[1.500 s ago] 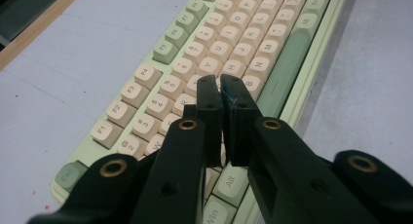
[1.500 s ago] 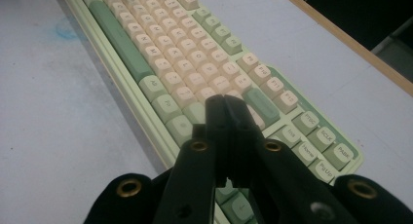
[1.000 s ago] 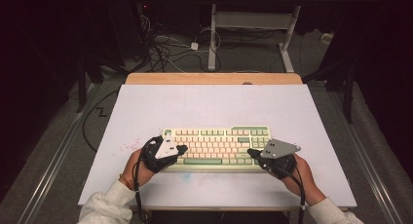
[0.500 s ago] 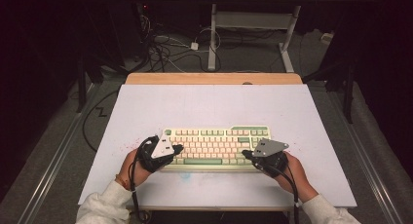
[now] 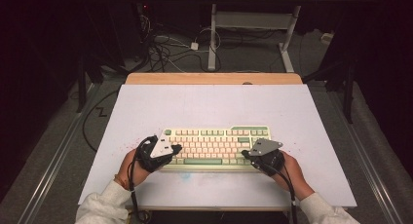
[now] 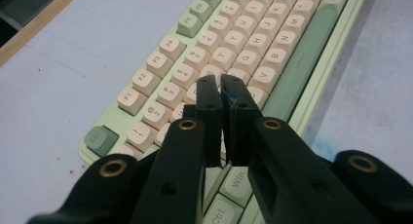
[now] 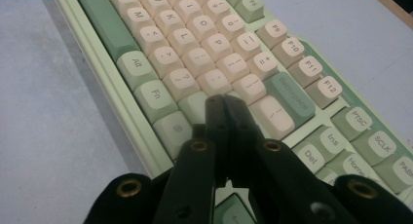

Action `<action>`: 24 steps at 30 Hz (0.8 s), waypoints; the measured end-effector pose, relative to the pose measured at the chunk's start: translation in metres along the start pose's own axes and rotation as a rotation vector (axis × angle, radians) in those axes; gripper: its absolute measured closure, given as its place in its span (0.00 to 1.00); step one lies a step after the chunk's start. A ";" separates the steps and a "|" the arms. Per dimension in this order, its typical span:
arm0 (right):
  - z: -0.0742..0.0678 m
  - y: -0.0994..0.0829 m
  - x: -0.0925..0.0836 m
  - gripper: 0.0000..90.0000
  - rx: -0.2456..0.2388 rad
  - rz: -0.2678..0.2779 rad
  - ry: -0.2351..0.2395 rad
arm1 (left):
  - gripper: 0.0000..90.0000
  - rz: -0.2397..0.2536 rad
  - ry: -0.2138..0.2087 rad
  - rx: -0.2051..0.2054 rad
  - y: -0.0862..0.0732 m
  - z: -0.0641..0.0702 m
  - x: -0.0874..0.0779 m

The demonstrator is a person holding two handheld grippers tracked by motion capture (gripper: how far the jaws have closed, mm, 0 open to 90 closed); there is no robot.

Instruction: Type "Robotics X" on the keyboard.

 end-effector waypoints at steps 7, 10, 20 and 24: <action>0.002 -0.003 0.004 1.00 0.002 -0.023 -0.007 | 0.95 0.000 -0.001 -0.001 0.000 0.000 0.000; 0.003 -0.004 0.005 1.00 0.007 -0.033 -0.010 | 0.95 -0.002 -0.002 -0.001 0.000 0.000 0.000; 0.003 -0.007 0.006 1.00 0.010 -0.036 -0.009 | 0.95 -0.024 -0.005 -0.011 -0.006 -0.003 0.005; 0.003 -0.007 0.006 1.00 0.006 -0.038 -0.010 | 0.95 -0.039 -0.014 -0.008 -0.005 -0.001 0.010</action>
Point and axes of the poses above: each handheld gripper's, and its own axes: x roughly forward along the jaws, y roughly out of its top, z roughly to its right, the point moved 10 cm from there along x, roughly forward along the jaws, and after that the axes turned 3 degrees about -z, right-handed, at the moved point
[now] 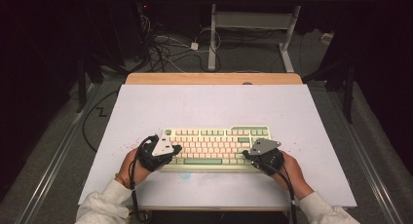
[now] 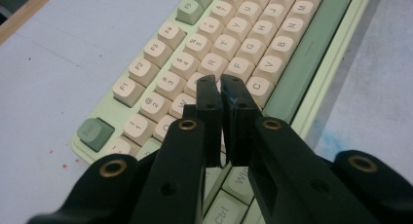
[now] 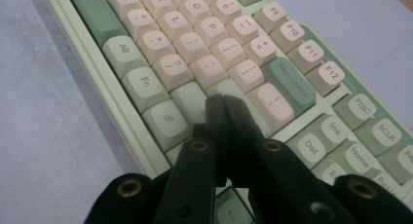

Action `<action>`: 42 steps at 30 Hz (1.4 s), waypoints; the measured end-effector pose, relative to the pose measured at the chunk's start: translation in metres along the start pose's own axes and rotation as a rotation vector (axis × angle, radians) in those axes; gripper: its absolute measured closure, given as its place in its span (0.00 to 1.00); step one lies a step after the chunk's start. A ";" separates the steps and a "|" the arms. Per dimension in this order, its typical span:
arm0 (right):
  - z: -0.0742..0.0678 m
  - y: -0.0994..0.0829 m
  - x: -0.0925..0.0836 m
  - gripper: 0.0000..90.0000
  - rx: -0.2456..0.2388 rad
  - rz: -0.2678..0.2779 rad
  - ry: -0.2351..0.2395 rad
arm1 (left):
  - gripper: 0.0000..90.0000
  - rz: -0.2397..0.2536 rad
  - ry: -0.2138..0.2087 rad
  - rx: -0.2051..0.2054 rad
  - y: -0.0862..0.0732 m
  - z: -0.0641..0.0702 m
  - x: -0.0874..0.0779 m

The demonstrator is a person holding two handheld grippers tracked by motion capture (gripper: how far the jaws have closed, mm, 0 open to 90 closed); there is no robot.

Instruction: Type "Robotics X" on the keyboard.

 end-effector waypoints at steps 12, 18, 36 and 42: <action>0.000 0.000 0.000 1.00 0.001 0.004 -0.005 | 0.94 -0.041 -0.027 0.029 0.002 0.006 0.017; 0.000 0.000 0.000 1.00 0.001 0.005 -0.006 | 0.94 -0.029 -0.023 0.025 0.004 0.007 0.017; 0.000 0.000 0.000 1.00 0.002 0.005 -0.005 | 0.95 -0.049 -0.042 0.026 0.001 0.011 0.024; 0.000 0.000 0.000 1.00 0.001 0.002 -0.002 | 0.97 -0.039 -0.024 0.018 0.003 0.011 0.025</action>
Point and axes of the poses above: each handheld gripper's, and its own axes: x roughly forward along the jaws, y roughly out of its top, z roughly to its right, the point moved 10 cm from there along x, roughly forward along the jaws, and after that the axes turned 3 degrees about -z, right-handed, at the moved point
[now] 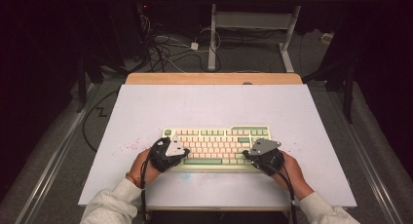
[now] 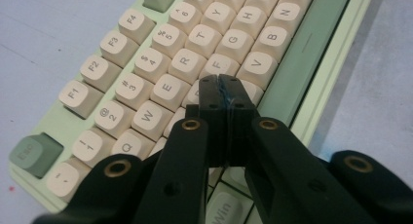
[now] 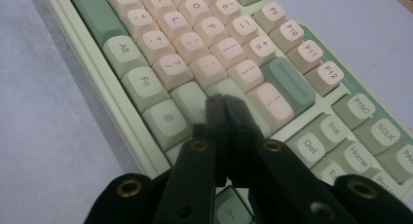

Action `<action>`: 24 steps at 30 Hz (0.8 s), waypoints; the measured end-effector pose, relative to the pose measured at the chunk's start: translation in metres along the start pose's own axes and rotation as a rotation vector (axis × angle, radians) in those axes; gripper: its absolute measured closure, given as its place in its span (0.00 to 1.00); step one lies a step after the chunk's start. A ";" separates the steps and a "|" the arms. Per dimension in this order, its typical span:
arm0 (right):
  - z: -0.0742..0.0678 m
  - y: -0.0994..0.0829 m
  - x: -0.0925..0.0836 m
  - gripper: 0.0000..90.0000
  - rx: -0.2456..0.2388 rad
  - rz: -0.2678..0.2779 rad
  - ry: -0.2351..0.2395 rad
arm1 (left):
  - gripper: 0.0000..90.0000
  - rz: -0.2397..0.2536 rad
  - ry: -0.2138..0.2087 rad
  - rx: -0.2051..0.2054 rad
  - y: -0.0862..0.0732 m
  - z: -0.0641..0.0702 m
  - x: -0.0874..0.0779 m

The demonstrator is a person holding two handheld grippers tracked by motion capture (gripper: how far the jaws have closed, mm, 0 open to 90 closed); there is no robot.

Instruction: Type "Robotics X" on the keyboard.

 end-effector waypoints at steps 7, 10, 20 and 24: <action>0.003 0.007 -0.011 1.00 0.009 0.051 -0.024 | 0.97 0.040 0.019 0.000 0.008 -0.002 -0.011; 0.003 0.011 -0.018 0.99 0.015 0.079 -0.026 | 0.97 0.047 0.023 0.000 0.009 -0.002 -0.013; 0.004 0.018 -0.029 0.97 0.036 0.140 -0.024 | 0.94 0.076 0.045 0.005 0.014 -0.004 -0.017; 0.005 0.019 -0.032 0.94 0.039 0.153 -0.031 | 0.92 0.082 0.051 0.008 0.014 -0.005 -0.018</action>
Point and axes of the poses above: each handheld gripper's, and its own axes: x roughly forward along the jaws, y roughly out of its top, z roughly to its right, the point moved 10 cm from there along x, roughly forward along the jaws, and after that the axes turned 3 degrees about -z, right-handed, at the moved point
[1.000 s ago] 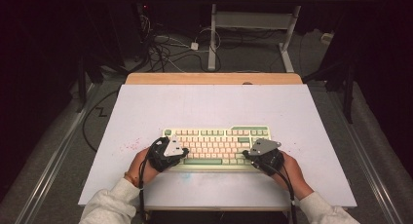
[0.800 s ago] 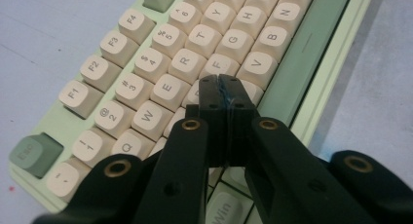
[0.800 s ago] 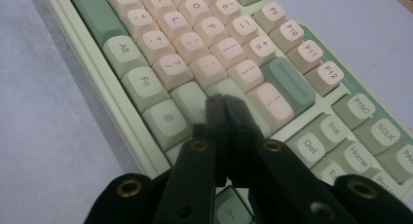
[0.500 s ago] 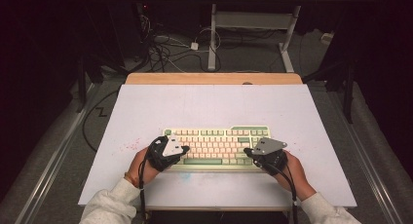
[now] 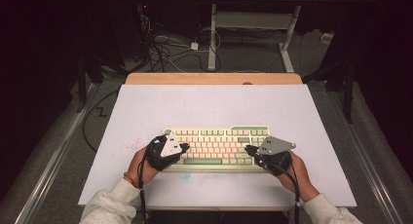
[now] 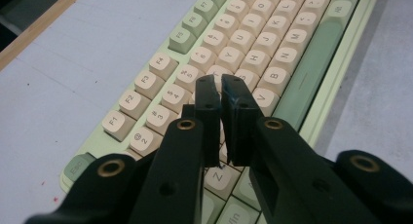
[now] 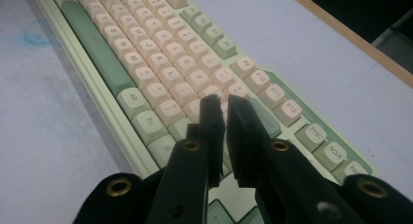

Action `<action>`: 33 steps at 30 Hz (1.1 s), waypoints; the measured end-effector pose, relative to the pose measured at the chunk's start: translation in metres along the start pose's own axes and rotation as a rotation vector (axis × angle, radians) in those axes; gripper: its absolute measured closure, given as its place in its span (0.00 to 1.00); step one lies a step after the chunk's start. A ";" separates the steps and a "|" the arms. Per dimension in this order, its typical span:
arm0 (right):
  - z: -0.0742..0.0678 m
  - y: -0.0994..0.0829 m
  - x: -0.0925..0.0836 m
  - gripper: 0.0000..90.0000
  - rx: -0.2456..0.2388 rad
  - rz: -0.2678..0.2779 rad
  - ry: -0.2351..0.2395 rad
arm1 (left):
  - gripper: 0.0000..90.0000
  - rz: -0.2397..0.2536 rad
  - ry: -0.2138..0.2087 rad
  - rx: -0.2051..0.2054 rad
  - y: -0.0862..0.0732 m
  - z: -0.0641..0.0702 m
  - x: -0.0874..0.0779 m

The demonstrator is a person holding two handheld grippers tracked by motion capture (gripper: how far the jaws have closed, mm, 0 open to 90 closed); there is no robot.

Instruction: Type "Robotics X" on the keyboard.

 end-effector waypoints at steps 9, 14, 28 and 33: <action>0.004 0.002 -0.002 0.83 0.013 0.028 -0.023 | 0.79 0.037 0.024 0.002 0.003 -0.002 -0.002; 0.005 0.004 -0.003 0.76 0.031 0.047 -0.022 | 0.59 0.058 0.057 -0.012 0.006 -0.005 -0.002; 0.010 0.007 -0.002 0.42 0.050 0.074 -0.068 | 0.33 0.068 0.099 -0.030 0.006 -0.005 0.002; 0.012 0.008 -0.001 0.34 0.063 0.087 -0.083 | 0.26 0.060 0.113 -0.041 0.005 -0.006 0.003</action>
Point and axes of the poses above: each handheld gripper's, and its own axes: x roughly forward along the jaws, y roughly out of its top, z roughly to its right, the point moved 10 cm from there along x, roughly forward along the jaws, and after that the axes turned 3 degrees about -z, right-handed, at the moved point
